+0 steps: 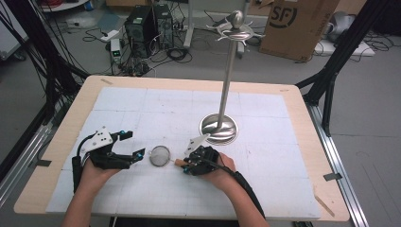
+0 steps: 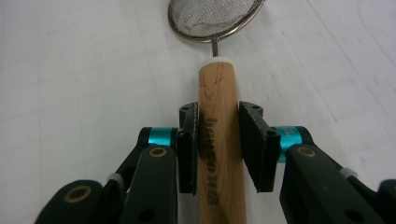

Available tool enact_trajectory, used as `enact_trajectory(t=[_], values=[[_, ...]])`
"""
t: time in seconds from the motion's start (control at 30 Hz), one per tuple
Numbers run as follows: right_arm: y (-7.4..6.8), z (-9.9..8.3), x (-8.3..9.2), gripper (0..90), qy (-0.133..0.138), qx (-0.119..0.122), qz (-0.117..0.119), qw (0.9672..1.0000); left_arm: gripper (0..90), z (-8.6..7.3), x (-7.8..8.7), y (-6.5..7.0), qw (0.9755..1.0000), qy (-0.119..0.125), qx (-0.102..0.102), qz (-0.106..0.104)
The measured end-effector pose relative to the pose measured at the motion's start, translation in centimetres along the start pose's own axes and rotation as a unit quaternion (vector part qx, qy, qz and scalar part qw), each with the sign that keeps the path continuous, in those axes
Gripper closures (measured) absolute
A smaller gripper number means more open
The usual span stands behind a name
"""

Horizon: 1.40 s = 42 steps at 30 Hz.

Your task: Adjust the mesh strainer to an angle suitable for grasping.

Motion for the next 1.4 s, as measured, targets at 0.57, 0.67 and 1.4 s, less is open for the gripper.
enact_trajectory(t=[0.57,0.67,1.4], values=[[-1.8,3.6,-3.9,68.0,0.009,0.033,0.03,0.999,17.2,0.0,0.0,0.0,1.0,0.0,0.0,0.001],[-1.8,3.5,-3.7,62.1,0.007,0.023,0.024,0.9994,17.2,0.0,0.0,0.0,1.0,-0.001,0.0,0.0],[0.1,-0.6,0.2,56.5,0.014,-0.031,-0.031,0.9989,17.2,-0.2,-0.2,0.0,1.0,-0.007,-0.001,0.001]])
Point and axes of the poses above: each handheld gripper's, and its own axes: x roughly backward along the jaws, z roughly out of its top, y roughly to its right, the point moved 3 cm from there along -x, roughly forward along the jaws, and after that the axes turned 6 degrees about y, right-handed, at the moved point
